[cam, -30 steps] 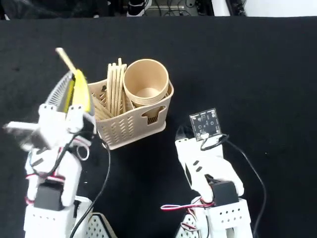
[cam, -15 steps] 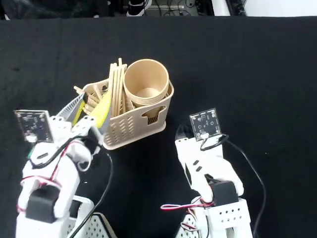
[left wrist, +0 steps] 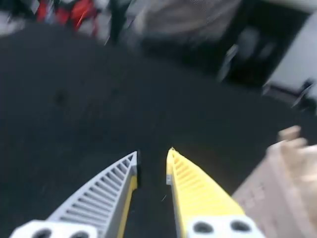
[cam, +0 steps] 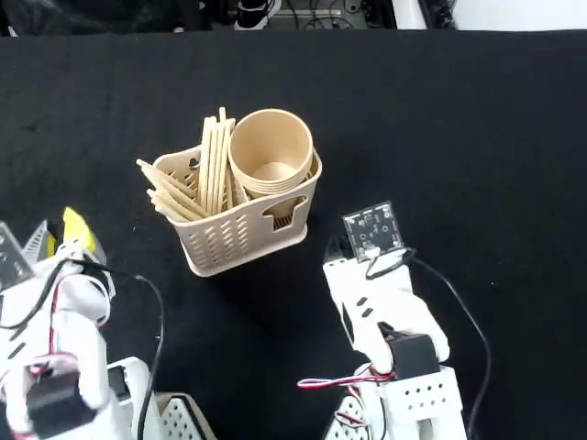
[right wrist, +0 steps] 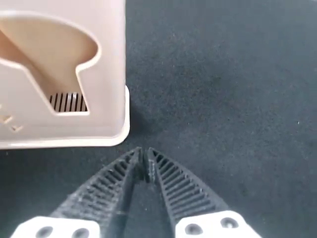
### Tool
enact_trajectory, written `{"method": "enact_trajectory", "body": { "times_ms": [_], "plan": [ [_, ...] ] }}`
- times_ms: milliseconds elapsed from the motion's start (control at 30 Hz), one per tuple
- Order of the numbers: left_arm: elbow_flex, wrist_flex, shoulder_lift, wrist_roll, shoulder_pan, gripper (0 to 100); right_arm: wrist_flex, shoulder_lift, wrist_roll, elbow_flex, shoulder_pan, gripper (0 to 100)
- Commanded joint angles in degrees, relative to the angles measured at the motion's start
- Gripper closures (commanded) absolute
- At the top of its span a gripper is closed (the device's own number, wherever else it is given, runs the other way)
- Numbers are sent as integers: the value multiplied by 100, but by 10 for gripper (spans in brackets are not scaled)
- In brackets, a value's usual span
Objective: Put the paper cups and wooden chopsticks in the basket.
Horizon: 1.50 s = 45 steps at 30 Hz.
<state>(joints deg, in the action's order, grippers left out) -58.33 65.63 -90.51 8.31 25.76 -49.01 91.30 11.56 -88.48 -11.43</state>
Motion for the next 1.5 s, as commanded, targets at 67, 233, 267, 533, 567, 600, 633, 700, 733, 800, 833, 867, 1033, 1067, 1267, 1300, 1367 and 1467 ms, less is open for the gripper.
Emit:
{"method": "enact_trajectory", "body": {
  "times_ms": [67,233,267,533,567,600,633,700,733,800,833,867,1033,1067,1267,1300,1367,1467],
  "plan": [
    [-2132,-1345,0,-809,224,902,589,66,246,-295,-70,972],
    [-3486,-1978,0,-1301,233,901,756,-13,202,-875,-26,973],
    [-3618,-1987,0,-1301,224,899,510,13,211,-866,-9,973],
    [-3943,-2022,0,-1319,259,902,-1257,268,246,-875,352,973],
    [-3943,-2031,0,-1319,286,902,-1433,295,246,-875,387,973],
    [-3943,-2022,0,-1319,365,902,-1547,347,246,-866,457,973],
    [-3943,-1987,0,-1319,444,902,-1609,426,246,-866,527,973],
    [-3943,-1978,0,-1319,523,902,-1758,567,246,-866,677,973],
    [-3943,-1978,0,-1319,558,902,-1899,637,246,-866,738,973],
    [-3943,-1969,53,-1319,673,902,-2075,796,246,-866,835,973],
    [-3943,-1960,53,-1319,743,902,-2092,831,246,-857,853,973],
    [-3943,-1855,53,-1319,831,902,-2119,892,246,-857,879,973],
    [-3916,-985,0,-1292,884,903,-2136,936,237,-848,853,973],
    [-3908,-967,0,-1284,901,912,-2136,936,237,-848,853,973],
    [-3908,-993,0,-1266,866,973,-2136,936,246,-848,853,973],
    [-3916,-1011,0,-1266,866,970,-2136,936,246,-848,853,973],
    [-3916,-1011,0,-1284,919,968,-2136,936,246,-848,853,973],
    [-3916,-1011,0,-1310,919,967,-2136,936,246,-848,853,973]
  ]
}}
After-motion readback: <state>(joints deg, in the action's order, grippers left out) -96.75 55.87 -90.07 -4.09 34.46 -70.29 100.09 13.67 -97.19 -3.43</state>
